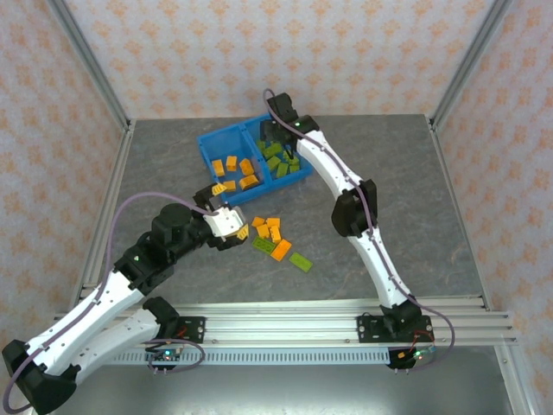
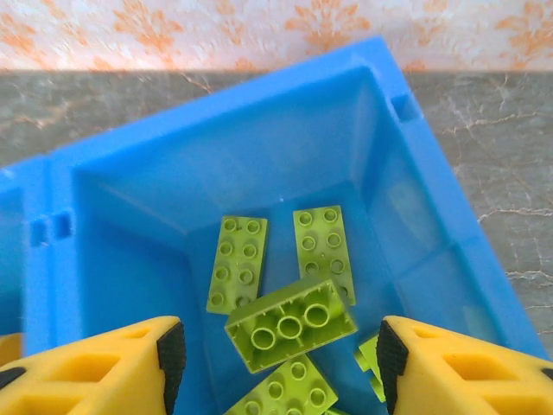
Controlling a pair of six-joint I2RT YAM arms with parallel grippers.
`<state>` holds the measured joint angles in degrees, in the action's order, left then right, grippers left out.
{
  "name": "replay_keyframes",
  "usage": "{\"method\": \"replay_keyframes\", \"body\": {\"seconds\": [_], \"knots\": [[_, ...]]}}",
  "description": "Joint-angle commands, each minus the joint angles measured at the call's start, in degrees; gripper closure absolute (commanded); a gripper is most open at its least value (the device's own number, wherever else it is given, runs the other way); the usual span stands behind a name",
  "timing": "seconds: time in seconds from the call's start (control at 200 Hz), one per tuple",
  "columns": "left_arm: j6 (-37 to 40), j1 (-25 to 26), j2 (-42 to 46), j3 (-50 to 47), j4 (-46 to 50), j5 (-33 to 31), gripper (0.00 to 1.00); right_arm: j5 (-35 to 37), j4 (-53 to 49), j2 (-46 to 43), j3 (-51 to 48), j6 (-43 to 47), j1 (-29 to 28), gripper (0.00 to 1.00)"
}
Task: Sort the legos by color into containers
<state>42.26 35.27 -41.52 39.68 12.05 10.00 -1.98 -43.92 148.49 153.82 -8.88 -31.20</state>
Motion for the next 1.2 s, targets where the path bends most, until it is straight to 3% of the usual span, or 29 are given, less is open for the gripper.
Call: {"method": "replay_keyframes", "body": {"seconds": [0.0, 0.1, 0.295, 0.465, 0.676, 0.751, 0.901, 1.086, 1.196], "knots": [[0.16, 0.49, -0.05, 0.38, -1.01, -0.51, 0.0, -0.07, -2.6, -7.91, -0.19, -1.37, 0.14, 0.38], [-0.05, 0.72, -0.4, 0.35, -1.04, -0.83, 0.0, -2.69, -3.5, -16.43, -7.73, -1.3, 0.02, 0.38], [1.34, 2.0, -1.05, 0.39, 0.44, -1.1, 0.0, -8.64, 13.45, -46.63, -53.36, 1.63, -0.61, 0.34], [10.25, 2.35, -3.22, 1.9, 10.54, 9.58, 0.0, -13.07, 21.83, -71.3, -87.71, 7.46, -5.07, 0.32], [16.78, 2.35, -4.06, -0.95, 11.35, 20.22, 0.0, -15.87, 15.9, -89.29, -106.97, 21.67, -12.0, 0.15], [17.96, 2.35, -4.85, -1.61, 11.41, 21.11, 0.0, -18.07, 14.55, -91.66, -110.03, 23.12, -12.67, 0.09], [18.85, 2.35, -5.17, -2.09, 11.81, 21.37, 0.0, -18.17, 19.56, -88.76, -113.65, 18.5, -14.35, 0.07], [19.18, 2.33, -5.5, -2.19, 12.11, 22.68, 0.0, -15.57, 16.8, -75.12, -107.25, 18.87, -15.26, 0.07], [18.87, 2.44, -5.76, -2.14, 12.03, 23.4, 0.0, -13.89, 12.53, -66.02, -101.76, 14.52, -16.57, 0.09]]}}
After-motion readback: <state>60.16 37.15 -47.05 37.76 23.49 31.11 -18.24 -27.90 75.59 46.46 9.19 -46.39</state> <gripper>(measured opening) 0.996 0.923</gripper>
